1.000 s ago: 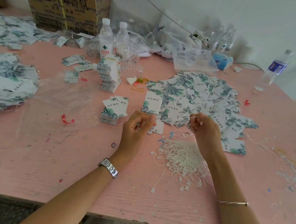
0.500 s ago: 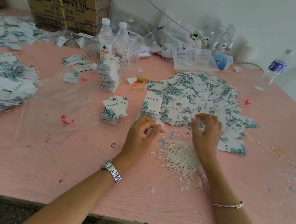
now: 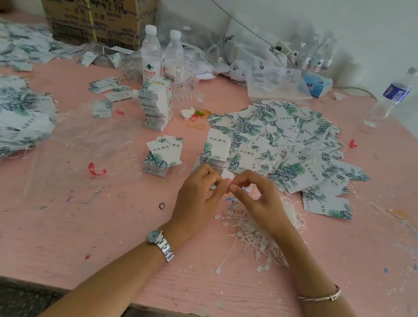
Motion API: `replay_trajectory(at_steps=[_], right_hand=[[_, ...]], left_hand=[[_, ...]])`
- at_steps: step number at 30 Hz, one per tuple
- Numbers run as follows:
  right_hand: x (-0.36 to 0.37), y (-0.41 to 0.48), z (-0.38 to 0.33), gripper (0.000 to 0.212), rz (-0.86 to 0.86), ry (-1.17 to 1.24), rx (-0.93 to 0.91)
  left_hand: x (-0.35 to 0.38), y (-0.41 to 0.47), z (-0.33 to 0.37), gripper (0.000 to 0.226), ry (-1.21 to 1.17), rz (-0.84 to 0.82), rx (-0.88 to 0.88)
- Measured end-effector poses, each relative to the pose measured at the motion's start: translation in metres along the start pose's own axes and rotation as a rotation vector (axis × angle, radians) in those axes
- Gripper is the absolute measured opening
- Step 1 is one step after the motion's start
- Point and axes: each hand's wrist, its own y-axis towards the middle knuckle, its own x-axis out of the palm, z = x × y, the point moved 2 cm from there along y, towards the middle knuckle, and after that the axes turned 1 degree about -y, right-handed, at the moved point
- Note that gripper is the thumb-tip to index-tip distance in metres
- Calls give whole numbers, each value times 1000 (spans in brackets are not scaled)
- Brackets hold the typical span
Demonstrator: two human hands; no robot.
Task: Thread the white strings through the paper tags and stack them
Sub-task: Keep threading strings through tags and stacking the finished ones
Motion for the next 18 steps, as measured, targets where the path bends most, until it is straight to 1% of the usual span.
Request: replay_trajectory(at_steps=[5,7,9,11,14,16,18], right_hand=[[-3,2,1,2,-22,-48,-50],[-4,3,2,3,-25,-65,-58],[-4,3,3,5,-8,-68,-64],[-4,2,4,5,27,-51,-48],[-4,1,5,5,73,88,56],[-4,1,6,11,97,208,131],[-4,1,6,14,128,284,162]], left_hand=[[-1,0,0,29,25,-35,16],[-1,0,1,29,51,-26,38],[-2,0,4,27,81,29,69],[-6,1,4,25,98,146,90],[-14,5,-2,23,222,334,109],[-18,8,-8,26,340,360,130],[-19,12,-12,34,428,324,137]])
